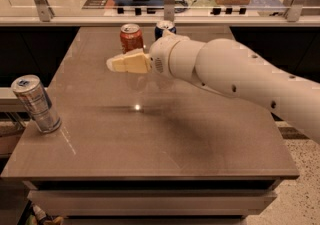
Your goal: Move coke can near redbull can
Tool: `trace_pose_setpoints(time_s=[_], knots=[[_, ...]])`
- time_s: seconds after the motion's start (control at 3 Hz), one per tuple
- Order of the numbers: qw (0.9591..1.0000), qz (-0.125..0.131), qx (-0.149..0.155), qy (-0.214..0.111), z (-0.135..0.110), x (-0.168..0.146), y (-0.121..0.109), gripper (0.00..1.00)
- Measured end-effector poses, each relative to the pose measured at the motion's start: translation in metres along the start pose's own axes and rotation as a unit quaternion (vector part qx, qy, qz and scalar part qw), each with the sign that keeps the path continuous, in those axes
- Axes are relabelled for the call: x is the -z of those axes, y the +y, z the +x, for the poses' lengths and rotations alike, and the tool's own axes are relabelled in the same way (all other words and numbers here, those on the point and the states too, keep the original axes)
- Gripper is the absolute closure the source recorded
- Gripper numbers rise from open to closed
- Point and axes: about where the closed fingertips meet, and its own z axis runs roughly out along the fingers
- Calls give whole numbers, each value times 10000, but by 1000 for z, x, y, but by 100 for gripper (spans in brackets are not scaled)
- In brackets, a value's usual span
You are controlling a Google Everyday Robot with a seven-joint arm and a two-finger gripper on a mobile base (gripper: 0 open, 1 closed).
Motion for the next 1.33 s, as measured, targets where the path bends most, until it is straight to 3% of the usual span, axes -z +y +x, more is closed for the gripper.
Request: trace_pose_setpoints(time_s=[0.67,1.33], knots=[[9980,-387,-70,-487,13,-36,-9,0],[9955,-756,18,-564,17,-61,-2,0]])
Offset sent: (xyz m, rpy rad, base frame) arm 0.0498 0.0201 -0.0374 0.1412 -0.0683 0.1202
